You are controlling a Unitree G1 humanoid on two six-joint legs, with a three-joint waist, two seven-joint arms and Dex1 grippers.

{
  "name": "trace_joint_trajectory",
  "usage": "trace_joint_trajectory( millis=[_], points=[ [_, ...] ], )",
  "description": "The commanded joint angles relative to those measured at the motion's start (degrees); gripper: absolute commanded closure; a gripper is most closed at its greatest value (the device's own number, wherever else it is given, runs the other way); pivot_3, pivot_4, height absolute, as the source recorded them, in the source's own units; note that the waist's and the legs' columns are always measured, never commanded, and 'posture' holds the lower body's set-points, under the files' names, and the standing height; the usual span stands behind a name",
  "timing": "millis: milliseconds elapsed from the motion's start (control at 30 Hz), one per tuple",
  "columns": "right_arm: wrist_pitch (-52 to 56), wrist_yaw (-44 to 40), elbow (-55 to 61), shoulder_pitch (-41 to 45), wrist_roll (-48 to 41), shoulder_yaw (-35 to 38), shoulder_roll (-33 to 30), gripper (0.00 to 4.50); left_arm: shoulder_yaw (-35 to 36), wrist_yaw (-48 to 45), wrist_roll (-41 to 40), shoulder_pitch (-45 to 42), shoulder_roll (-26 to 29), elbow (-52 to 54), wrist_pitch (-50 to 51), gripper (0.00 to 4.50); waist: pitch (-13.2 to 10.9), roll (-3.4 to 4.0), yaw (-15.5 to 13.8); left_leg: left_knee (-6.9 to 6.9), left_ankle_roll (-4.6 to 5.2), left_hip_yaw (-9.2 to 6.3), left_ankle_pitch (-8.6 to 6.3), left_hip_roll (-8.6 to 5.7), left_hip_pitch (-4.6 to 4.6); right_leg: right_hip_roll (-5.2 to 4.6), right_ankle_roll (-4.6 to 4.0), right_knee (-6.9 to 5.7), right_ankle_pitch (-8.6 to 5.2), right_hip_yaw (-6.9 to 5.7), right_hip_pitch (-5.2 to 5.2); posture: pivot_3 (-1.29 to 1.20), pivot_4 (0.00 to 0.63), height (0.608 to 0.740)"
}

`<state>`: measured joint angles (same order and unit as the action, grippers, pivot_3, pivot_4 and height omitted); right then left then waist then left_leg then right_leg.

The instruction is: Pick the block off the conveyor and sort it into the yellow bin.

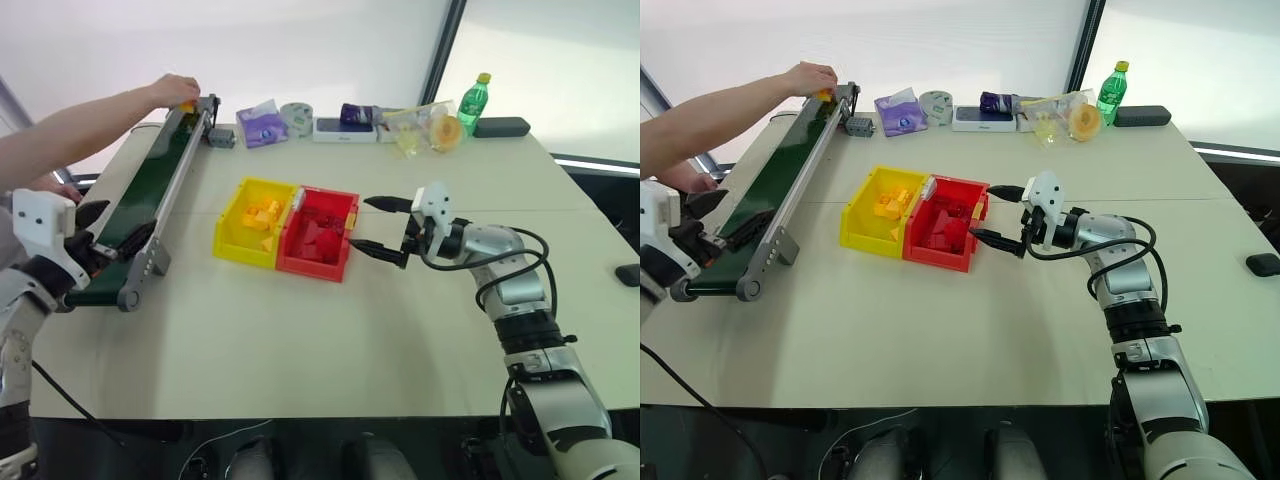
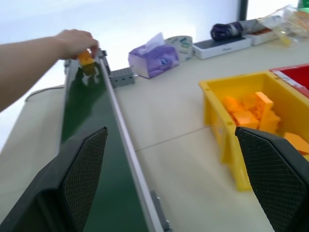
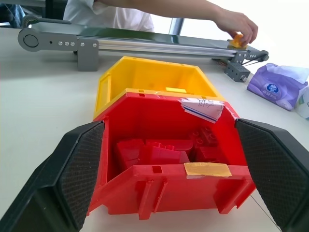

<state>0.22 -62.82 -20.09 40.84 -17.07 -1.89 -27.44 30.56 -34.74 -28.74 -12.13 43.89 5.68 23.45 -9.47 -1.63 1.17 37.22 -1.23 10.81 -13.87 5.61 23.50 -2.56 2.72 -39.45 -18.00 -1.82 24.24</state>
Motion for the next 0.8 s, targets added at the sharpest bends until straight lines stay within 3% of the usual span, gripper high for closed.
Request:
trace_joint_trajectory(
  millis=[33, 633, 800],
  points=[
    [-0.9, 0.0, 0.9, 1.1, -0.3, 0.7, 0.3, 0.0, 2.9, 1.4, 0.6, -0.9, 0.5, -1.1, -2.1, 0.04, 0.0, 0.0, 0.0, 0.0, 0.0, 0.0, 0.0, 0.0, 0.0, 0.0, 0.0, 0.0, 0.0, 0.0, 0.0, 0.0, 0.15, 0.74],
    [-0.9, -0.3, 0.7, 1.6, -0.2, 0.6, 0.7, 0.0, 4.2, 3.2, 0.3, -0.2, -0.9, 0.0, -3.9, 0.04, 0.0, 0.0, 0.0, 0.0, 0.0, 0.01, 0.0, 0.0, 0.0, 0.0, 0.0, 0.0, 0.0, 0.0, 0.0, 0.0, 0.15, 0.74],
    [-0.8, -0.3, 0.9, 1.4, -0.3, 0.7, 0.7, 0.0, 7.4, 8.4, -0.5, 3.3, -6.6, 5.7, -5.9, 0.04, 0.0, 0.0, 0.0, 0.0, 0.0, 0.0, 0.0, 0.01, 0.0, -0.01, 0.0, 0.0, 0.0, 0.0, 0.0, 0.0, 0.15, 0.74]
  ],
)
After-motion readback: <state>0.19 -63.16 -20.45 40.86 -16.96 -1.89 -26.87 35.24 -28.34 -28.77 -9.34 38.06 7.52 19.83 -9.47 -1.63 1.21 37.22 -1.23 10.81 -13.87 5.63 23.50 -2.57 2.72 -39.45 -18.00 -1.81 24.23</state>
